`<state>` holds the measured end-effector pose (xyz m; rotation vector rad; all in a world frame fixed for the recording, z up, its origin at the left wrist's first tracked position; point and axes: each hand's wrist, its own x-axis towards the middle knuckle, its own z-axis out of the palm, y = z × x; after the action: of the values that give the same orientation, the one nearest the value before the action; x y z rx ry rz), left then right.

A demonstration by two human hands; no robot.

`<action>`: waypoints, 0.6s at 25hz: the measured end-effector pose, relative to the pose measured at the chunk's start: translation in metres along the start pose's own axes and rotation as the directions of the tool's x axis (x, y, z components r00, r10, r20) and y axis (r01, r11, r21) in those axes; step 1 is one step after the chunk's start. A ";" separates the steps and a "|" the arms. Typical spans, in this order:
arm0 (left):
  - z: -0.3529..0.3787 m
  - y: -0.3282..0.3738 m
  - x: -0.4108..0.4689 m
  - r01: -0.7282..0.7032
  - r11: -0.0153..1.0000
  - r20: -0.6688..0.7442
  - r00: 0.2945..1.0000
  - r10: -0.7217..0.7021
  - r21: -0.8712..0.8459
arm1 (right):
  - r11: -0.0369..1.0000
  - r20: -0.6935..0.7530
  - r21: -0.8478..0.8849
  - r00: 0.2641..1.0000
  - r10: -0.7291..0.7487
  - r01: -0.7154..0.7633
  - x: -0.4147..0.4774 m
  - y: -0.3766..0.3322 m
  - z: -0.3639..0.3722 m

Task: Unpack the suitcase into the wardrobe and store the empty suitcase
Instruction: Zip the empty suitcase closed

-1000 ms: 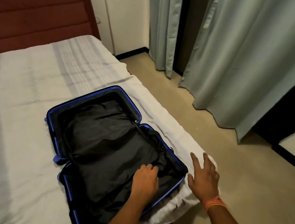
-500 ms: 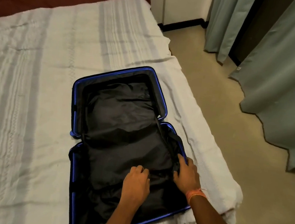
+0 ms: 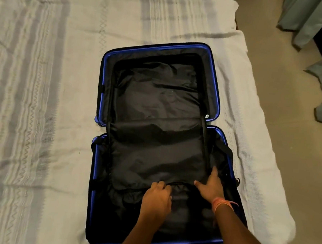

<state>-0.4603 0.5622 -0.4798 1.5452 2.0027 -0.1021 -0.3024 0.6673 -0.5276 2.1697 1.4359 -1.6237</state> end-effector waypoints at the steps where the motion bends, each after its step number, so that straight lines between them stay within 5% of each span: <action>1: -0.001 -0.002 0.003 -0.004 1.000 -0.001 1.000 0.004 -0.019 | 0.992 0.028 0.101 0.997 0.069 -0.072 0.003 -0.004 0.003; 5: 0.001 -0.017 0.010 -0.024 0.999 -0.033 0.999 0.022 -0.048 | 0.969 0.120 0.087 0.968 0.222 -0.233 0.013 -0.024 0.019; 7: 0.002 -0.024 0.009 -0.005 0.998 0.021 1.000 0.007 -0.060 | 0.973 0.291 0.096 0.940 0.175 -0.211 0.009 -0.057 0.022; 9: 0.003 -0.027 0.006 0.009 0.999 0.173 0.985 0.000 -0.053 | 0.933 0.539 0.318 0.842 -0.029 -0.172 0.001 -0.115 0.016; 11: 0.001 -0.035 0.006 -0.003 0.999 0.267 0.964 0.016 -0.050 | 0.644 0.474 0.749 0.804 -0.358 -0.156 0.011 -0.191 0.007; 13: 0.000 -0.042 0.005 0.036 0.995 0.191 0.981 -0.019 -0.089 | 0.208 0.181 0.973 0.882 -0.436 -0.097 0.031 -0.262 0.000; 15: 0.001 -0.057 0.003 0.152 0.968 -0.006 0.988 -0.156 -0.199 | 0.120 0.057 0.993 0.920 -0.387 -0.011 0.049 -0.303 -0.005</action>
<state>-0.5114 0.5460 -0.4987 1.2714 2.0799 0.0513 -0.5111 0.8700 -0.4300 1.7898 0.3716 -3.5901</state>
